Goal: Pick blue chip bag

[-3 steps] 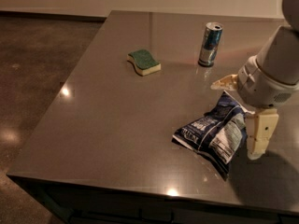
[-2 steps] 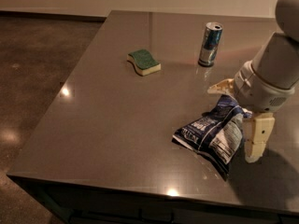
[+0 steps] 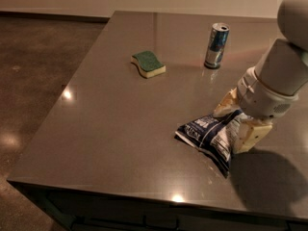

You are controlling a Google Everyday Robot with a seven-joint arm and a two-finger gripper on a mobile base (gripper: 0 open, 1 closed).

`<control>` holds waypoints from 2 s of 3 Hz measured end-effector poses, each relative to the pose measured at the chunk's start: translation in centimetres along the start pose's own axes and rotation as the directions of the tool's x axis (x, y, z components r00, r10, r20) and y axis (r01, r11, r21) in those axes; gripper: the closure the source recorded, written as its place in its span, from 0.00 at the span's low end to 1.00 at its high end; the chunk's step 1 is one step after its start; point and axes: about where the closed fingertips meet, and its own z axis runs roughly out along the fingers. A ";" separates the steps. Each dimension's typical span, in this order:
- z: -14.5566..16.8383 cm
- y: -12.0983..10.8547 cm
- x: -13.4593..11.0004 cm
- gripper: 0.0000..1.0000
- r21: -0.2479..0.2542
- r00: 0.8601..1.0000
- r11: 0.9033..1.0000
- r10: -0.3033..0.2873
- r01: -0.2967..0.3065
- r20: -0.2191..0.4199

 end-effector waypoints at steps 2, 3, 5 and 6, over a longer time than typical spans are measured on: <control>-1.8 -0.6 -0.6 0.88 0.034 1.000 0.999 0.017 -0.017 0.016; -4.6 -1.7 -1.0 1.00 0.092 0.997 0.994 0.046 -0.052 0.059; -11.3 -3.7 -1.1 1.00 0.209 0.990 0.972 0.081 -0.104 0.116; -11.3 -3.7 -1.1 1.00 0.209 0.990 0.972 0.081 -0.104 0.116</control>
Offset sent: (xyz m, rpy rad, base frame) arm 0.0073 0.0034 0.0396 0.0450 -0.0487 -0.0518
